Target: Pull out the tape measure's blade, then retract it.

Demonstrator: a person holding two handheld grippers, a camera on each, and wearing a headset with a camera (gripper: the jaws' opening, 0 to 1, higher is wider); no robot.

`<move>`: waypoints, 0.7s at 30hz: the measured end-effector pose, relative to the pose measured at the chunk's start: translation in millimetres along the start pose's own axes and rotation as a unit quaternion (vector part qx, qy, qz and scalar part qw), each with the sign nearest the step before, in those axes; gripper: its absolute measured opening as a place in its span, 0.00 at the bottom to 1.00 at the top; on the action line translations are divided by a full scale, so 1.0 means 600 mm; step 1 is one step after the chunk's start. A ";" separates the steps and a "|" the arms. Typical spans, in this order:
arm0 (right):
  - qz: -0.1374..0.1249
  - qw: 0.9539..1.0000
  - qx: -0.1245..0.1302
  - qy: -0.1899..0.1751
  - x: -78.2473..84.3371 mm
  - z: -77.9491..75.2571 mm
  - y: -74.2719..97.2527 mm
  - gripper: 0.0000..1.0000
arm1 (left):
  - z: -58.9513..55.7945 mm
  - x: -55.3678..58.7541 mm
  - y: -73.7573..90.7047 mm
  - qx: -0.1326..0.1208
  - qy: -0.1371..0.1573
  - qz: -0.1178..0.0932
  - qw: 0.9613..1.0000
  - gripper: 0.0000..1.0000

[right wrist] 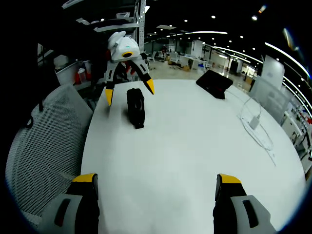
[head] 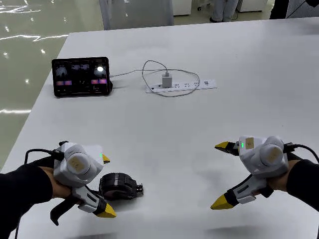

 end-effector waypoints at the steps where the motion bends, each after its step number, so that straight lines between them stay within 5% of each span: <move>1: -0.001 1.000 -0.002 0.003 -0.004 0.001 -0.006 0.99 | -0.001 0.000 -0.001 0.002 0.000 0.000 1.000 0.77; 8: 0.000 1.000 -0.021 0.016 -0.037 0.015 -0.050 0.99 | 0.000 -0.006 -0.013 0.014 -0.010 0.011 1.000 0.64; 21: 0.010 0.999 -0.048 0.020 -0.080 0.026 -0.122 0.99 | 0.001 -0.019 -0.033 0.018 -0.030 0.025 0.999 0.57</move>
Point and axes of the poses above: the centre of the closed fingertips' face, and the gripper's own axes: y roughly backward along the fingers, z roughly to its left, x roughly out of its underside, the point moved 2 cm from there along y, roughly backward along the fingers, and after that the axes turned 6 degrees about z, right-handed, at the moved point
